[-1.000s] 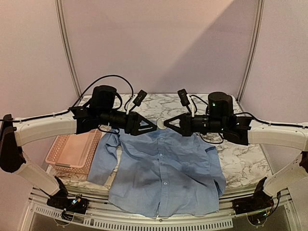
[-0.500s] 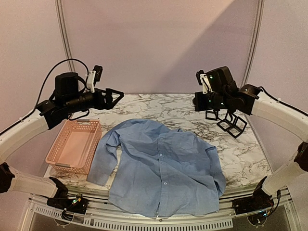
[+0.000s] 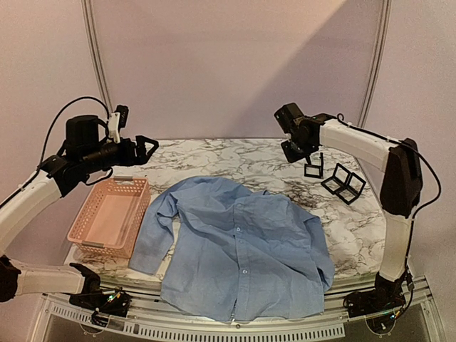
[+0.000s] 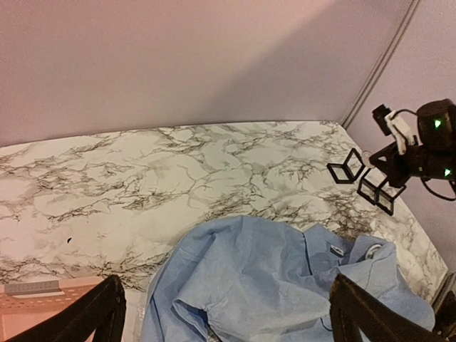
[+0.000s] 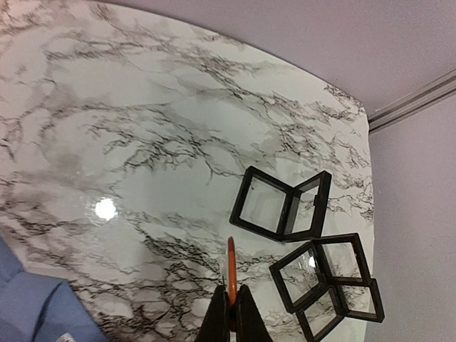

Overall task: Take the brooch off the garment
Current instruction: Place the brooch in the brooch box.

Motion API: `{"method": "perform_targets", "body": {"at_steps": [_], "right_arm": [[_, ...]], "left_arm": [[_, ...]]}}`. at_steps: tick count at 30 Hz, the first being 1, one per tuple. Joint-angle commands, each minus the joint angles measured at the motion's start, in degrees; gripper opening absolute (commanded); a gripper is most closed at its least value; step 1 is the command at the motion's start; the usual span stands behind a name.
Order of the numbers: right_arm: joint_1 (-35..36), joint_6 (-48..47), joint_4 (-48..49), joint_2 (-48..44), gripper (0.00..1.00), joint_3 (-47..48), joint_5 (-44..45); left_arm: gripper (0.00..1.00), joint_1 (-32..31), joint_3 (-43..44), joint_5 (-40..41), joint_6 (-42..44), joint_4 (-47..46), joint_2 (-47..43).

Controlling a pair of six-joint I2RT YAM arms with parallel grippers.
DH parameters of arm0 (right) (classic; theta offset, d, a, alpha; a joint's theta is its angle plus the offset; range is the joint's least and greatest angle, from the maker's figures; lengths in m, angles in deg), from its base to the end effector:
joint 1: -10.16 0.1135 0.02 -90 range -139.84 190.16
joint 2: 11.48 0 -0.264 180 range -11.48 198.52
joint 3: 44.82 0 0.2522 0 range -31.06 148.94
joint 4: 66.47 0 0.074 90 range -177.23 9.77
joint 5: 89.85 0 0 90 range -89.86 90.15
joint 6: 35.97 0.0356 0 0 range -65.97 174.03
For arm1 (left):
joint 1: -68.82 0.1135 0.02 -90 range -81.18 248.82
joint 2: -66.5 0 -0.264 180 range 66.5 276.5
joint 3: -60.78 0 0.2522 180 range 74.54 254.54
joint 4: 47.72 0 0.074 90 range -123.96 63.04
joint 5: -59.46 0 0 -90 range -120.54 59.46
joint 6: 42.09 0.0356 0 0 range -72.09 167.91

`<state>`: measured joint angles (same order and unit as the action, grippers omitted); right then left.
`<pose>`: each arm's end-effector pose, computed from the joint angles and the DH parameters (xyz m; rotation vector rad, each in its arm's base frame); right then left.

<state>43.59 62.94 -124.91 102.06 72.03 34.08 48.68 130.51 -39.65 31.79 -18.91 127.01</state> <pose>0.3752 0.2238 0.2851 -0.2783 2.3380 -0.4009 0.2251 -0.0886 0.3471 0.1777 1.9428 -0.5751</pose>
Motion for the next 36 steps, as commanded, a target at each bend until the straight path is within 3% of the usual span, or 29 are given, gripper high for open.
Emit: {"method": "perform_targets", "body": {"at_steps": [1, 19, 36], "right_arm": [[-3.0, -4.21, -1.99, 5.83, 0.0, 2.5, 4.98], [-9.96, -12.8, 8.44, 17.65, 0.0, 5.34, 5.57], [-11.23, -14.69, 10.06, 23.45, 0.0, 8.04, 9.04]], "left_arm": [[0.99, 2.37, -0.7, -1.84, -1.01, 0.94, 0.48], [1.0, 2.95, -1.51, -4.8, -2.01, -0.1, 2.15], [1.0, 3.71, -1.55, -5.93, -2.51, -0.48, 3.06]]}}
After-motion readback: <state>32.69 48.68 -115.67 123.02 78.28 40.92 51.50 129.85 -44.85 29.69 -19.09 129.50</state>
